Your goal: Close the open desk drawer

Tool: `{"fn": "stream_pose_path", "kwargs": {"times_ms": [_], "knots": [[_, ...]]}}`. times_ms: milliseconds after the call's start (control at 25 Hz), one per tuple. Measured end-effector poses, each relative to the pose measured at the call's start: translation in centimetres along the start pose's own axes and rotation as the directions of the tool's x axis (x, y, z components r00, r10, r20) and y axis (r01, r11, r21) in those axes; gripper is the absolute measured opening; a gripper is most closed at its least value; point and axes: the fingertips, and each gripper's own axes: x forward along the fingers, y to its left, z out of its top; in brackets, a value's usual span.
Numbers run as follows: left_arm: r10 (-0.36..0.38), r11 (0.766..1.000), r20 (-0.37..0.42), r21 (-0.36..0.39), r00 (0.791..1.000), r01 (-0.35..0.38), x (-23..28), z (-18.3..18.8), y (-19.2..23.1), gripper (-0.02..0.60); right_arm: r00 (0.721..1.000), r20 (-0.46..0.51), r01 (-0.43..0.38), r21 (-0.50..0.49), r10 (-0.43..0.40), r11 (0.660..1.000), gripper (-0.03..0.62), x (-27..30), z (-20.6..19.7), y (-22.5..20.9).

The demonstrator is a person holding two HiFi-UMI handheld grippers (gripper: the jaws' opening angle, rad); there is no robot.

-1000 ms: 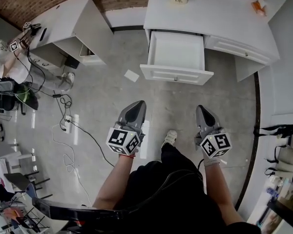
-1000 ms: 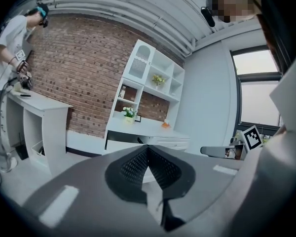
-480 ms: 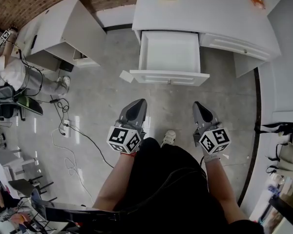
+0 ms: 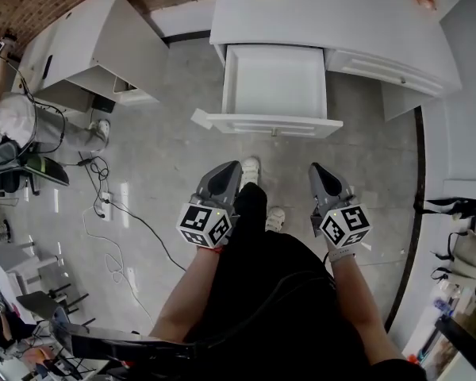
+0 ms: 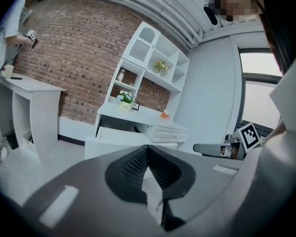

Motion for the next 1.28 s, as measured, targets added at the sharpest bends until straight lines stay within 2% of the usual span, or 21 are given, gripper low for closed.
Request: {"fn": "stream_pose_path", "kwargs": {"times_ms": [360, 720, 1280], "knots": [[-0.062, 0.998, -0.077, -0.014, 0.995, 0.061, 5.2, -1.0, 1.3, 0.003, 0.999, -0.036, 0.012, 0.036, -0.01, 0.999, -0.002, 4.8, -0.1, -1.1], [-0.145, 0.989, -0.175, -0.044, 0.974, 0.14, 10.0, -3.4, 2.5, 0.003, 0.995, -0.097, 0.006, 0.068, 0.001, 0.998, -0.001, 10.7, -2.0, -1.0], [-0.182, 0.981, -0.217, -0.107, 0.959, 0.162, 13.9, -4.7, 4.2, 0.003, 0.989, -0.148, 0.041, 0.12, -0.023, 0.992, -0.002, 15.5, -3.7, -1.8]]}}
